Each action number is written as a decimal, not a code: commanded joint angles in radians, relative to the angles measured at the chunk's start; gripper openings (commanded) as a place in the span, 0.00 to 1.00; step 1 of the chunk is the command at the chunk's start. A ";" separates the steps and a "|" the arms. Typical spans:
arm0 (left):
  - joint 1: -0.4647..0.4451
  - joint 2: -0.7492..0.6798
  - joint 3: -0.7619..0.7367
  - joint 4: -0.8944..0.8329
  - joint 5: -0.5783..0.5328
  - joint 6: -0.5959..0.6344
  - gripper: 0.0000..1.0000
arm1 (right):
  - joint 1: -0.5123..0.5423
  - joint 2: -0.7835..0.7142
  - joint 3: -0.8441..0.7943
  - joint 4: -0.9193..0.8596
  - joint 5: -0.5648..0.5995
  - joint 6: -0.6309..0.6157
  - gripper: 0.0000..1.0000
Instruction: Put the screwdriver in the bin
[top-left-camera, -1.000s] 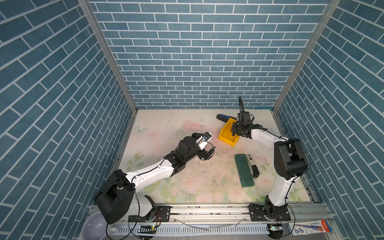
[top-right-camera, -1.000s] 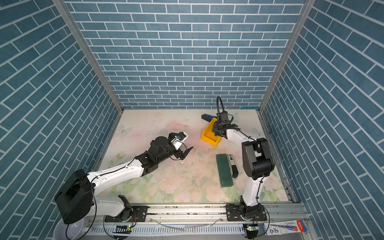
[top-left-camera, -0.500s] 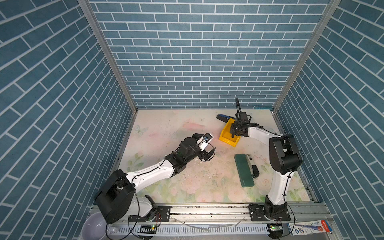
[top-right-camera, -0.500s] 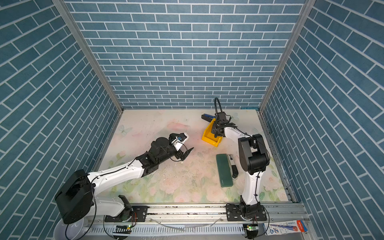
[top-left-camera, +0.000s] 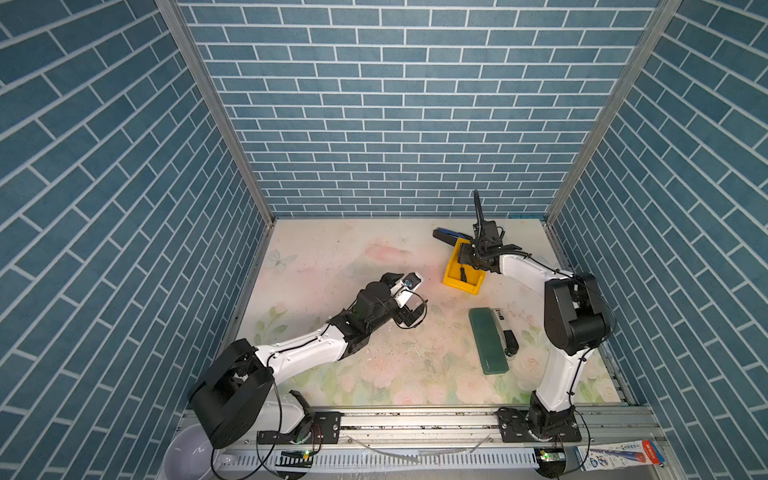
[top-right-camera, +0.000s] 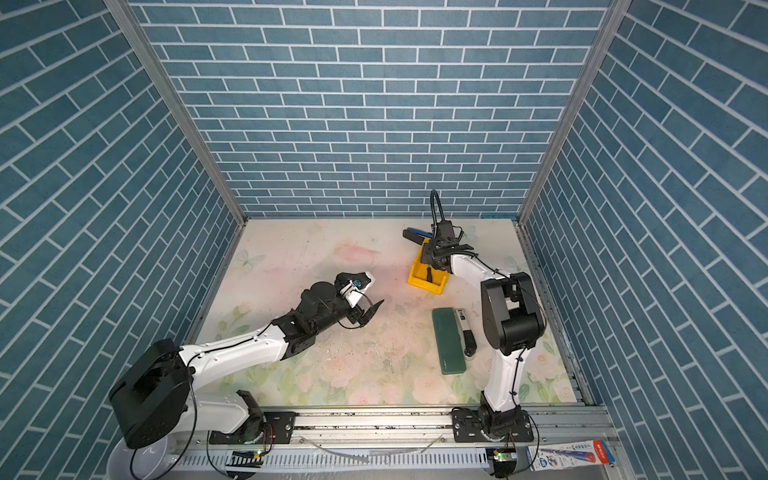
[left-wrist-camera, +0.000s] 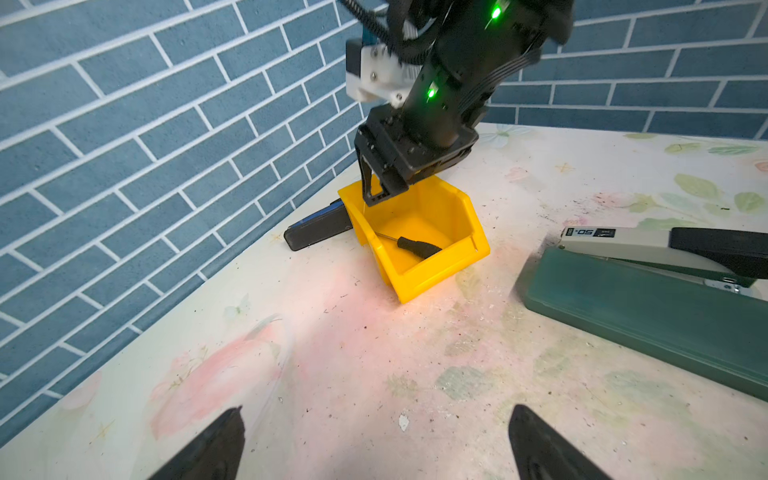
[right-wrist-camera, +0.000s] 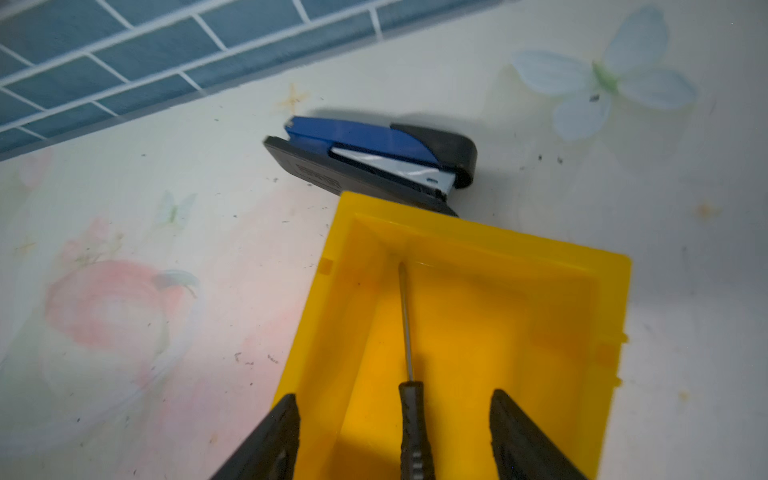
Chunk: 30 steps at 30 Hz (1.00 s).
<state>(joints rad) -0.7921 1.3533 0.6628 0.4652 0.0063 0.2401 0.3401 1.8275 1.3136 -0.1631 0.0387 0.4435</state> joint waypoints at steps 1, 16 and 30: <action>-0.006 -0.030 -0.014 0.035 -0.055 -0.012 1.00 | -0.002 -0.144 -0.102 0.096 -0.005 -0.027 0.83; 0.228 -0.230 -0.151 -0.038 -0.220 0.017 1.00 | -0.156 -0.582 -0.594 0.363 0.147 -0.108 0.92; 0.550 -0.168 -0.281 0.118 -0.454 -0.071 1.00 | -0.217 -0.581 -0.858 0.693 0.342 -0.349 0.92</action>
<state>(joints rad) -0.2630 1.1748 0.3931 0.5343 -0.3847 0.2005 0.1303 1.2343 0.4728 0.4431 0.3134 0.1658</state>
